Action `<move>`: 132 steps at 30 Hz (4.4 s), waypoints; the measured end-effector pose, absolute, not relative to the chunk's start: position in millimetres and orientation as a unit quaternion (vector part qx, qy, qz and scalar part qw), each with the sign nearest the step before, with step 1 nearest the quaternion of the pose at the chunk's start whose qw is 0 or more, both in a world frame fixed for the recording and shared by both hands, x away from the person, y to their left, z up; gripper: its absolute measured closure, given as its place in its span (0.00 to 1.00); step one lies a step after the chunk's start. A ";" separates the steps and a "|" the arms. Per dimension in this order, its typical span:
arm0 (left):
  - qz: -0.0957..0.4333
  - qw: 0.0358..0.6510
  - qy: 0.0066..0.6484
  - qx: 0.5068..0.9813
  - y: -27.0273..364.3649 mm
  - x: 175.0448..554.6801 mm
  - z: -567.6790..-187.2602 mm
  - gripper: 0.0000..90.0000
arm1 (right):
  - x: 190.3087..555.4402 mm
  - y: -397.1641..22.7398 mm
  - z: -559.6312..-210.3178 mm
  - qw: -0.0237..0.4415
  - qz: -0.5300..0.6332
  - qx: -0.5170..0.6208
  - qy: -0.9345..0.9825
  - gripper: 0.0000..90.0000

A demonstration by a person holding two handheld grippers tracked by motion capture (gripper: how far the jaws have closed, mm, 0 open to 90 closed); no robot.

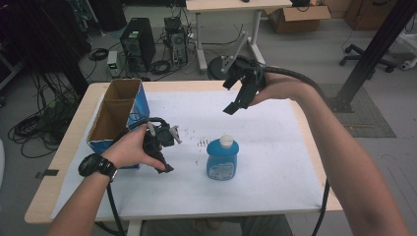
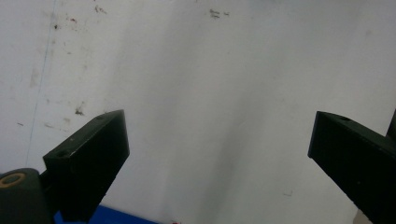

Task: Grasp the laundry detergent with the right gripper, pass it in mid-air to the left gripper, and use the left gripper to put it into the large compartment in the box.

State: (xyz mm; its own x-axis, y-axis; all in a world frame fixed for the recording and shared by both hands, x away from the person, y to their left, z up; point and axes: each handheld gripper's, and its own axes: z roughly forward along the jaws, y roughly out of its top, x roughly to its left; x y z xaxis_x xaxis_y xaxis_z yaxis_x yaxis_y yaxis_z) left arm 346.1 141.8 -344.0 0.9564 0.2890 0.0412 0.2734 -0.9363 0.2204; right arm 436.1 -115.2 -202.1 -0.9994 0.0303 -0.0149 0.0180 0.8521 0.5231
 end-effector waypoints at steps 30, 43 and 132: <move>0.040 0.112 0.145 0.982 139.2 335.6 -335.4 0.06 | 390.7 -212.7 -227.4 0.024 0.440 0.041 0.897 0.02; 0.039 0.110 0.146 0.982 140.9 335.2 -335.0 0.07 | 380.3 -221.2 -263.9 0.015 0.470 0.051 0.881 0.02; 0.034 0.106 0.140 0.984 138.4 334.8 -335.4 0.07 | 354.0 -152.5 -382.1 -0.038 0.516 0.042 0.855 0.27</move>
